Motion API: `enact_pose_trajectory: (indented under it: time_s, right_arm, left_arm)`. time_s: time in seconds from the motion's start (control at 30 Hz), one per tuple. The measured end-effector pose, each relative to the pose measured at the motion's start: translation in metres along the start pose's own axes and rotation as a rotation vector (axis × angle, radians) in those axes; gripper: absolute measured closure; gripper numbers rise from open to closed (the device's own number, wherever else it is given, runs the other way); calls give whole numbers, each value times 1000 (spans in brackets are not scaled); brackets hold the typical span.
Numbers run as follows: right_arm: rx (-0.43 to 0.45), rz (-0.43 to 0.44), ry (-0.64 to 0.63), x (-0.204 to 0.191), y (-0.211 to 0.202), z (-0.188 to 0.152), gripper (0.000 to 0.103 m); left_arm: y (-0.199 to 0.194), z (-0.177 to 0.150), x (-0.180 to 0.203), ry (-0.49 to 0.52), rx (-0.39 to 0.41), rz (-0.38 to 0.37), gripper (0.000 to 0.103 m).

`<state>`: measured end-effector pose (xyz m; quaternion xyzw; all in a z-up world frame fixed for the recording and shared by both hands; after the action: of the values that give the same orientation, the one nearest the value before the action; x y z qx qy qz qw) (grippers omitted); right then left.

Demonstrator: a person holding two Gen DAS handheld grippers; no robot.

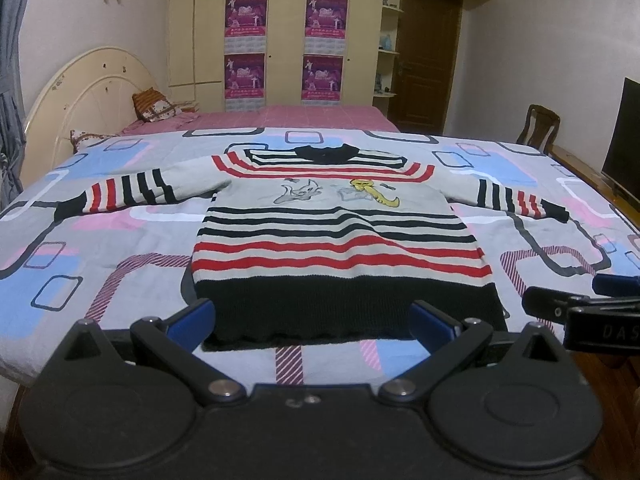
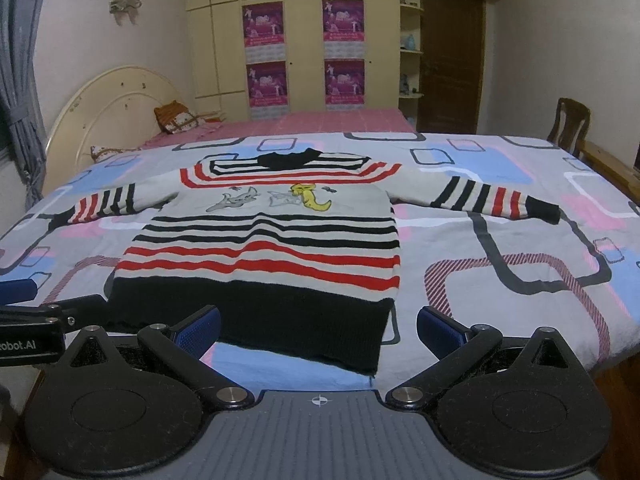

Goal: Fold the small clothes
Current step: 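Move the right gripper to the black sleeve cuff and grasp it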

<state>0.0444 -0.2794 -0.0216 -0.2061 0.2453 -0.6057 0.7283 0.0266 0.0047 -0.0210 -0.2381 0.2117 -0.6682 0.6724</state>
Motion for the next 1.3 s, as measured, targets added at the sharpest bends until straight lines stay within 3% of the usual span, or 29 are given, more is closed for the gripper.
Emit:
enact_pose_trajectory:
  time_s: [0.33, 0.93, 1.2, 1.3]
  right_arm:
    - [-10, -52, 50, 18, 23, 10, 0]
    - [29, -244, 148, 77, 92, 74, 0]
    - [17, -261, 199, 144, 129, 91, 0]
    - [25, -257, 242, 189, 154, 101, 0]
  left_arm:
    - [36, 19, 0, 5, -13, -39, 0]
    - [140, 88, 18, 55, -29, -155, 0]
    - [192, 107, 60, 47, -85, -213, 0]
    - [215, 116, 81, 51, -98, -182, 0]
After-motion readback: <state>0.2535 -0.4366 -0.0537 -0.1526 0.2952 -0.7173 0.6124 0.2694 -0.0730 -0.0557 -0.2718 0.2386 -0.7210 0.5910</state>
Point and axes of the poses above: each gripper's, at about its wrist camera, not at the fingertips, and y roughly the way its jaws point, x to its right, z to its top, the point moved 3 cm from there along y, roughly the way its jaws point
